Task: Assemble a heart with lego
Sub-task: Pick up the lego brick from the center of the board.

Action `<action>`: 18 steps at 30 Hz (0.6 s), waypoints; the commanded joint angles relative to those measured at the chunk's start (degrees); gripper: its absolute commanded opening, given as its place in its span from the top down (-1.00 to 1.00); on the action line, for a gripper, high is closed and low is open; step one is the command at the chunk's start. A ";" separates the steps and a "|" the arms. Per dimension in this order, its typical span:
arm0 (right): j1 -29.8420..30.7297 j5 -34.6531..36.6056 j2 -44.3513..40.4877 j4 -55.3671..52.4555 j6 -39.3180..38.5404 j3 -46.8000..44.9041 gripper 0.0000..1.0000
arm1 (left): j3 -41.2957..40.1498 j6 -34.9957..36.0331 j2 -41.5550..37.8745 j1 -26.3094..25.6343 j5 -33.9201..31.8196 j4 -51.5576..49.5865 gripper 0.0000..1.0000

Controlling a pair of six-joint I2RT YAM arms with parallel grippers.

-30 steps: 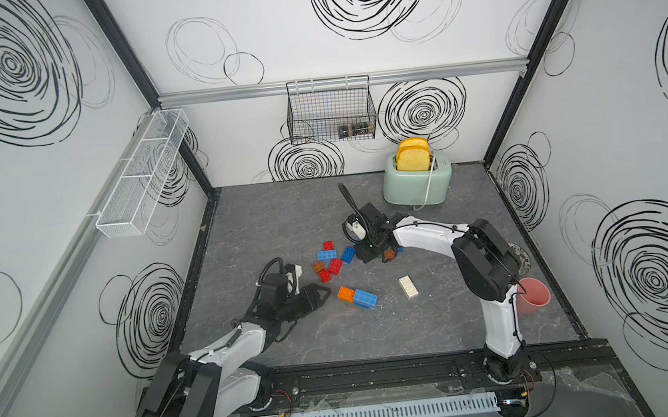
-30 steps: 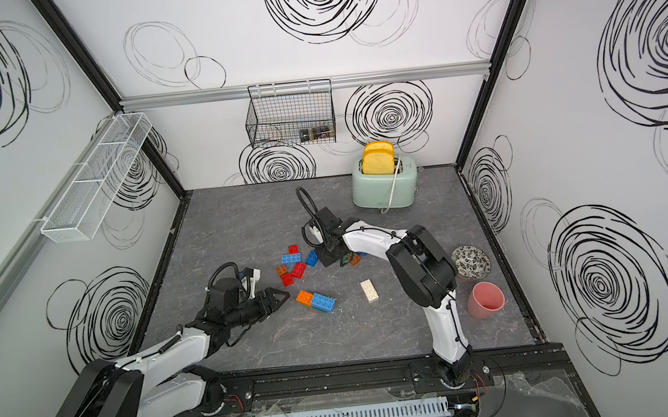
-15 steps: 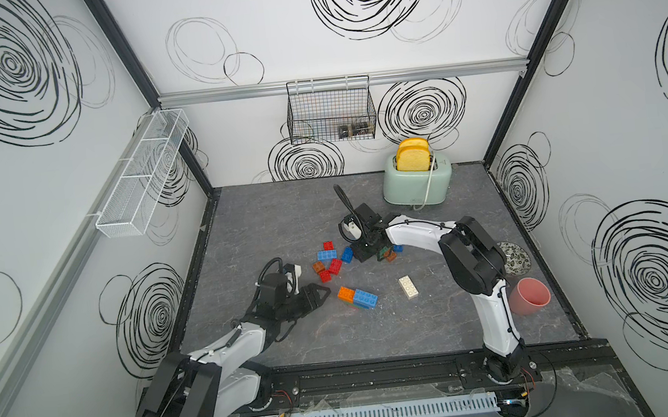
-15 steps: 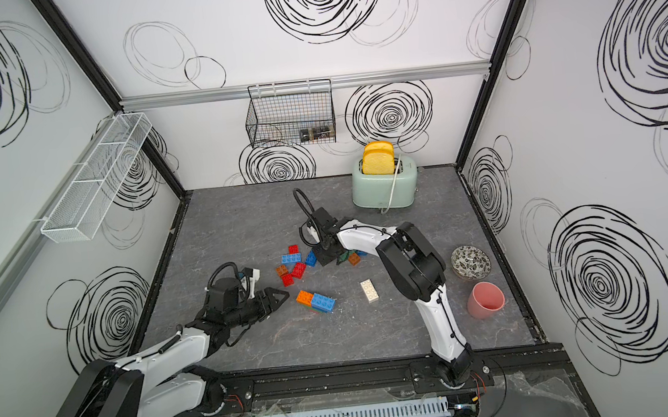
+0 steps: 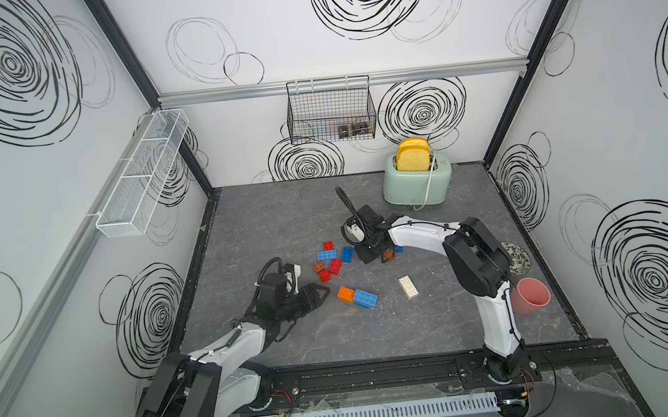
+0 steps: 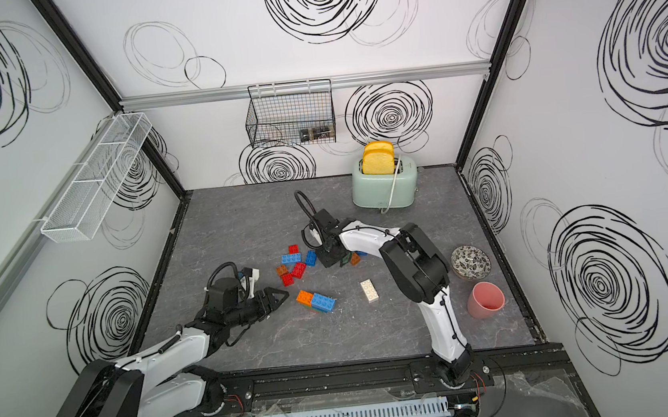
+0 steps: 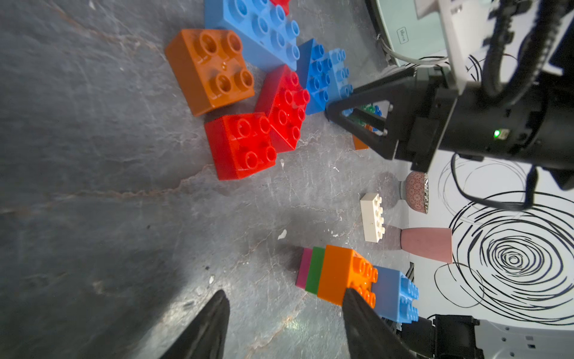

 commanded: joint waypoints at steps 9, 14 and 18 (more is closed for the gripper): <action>4.90 0.12 -15.23 -2.57 5.21 -15.83 0.34 | 0.50 -0.10 0.47 -0.16 1.39 4.48 -0.26; 5.82 0.62 -15.76 -1.73 6.43 -20.17 0.34 | 0.51 -0.11 0.05 -0.45 1.12 4.01 -0.26; 5.89 1.49 -14.80 -1.83 6.03 -20.65 0.30 | 0.50 -0.11 0.16 -0.60 0.99 3.98 -0.26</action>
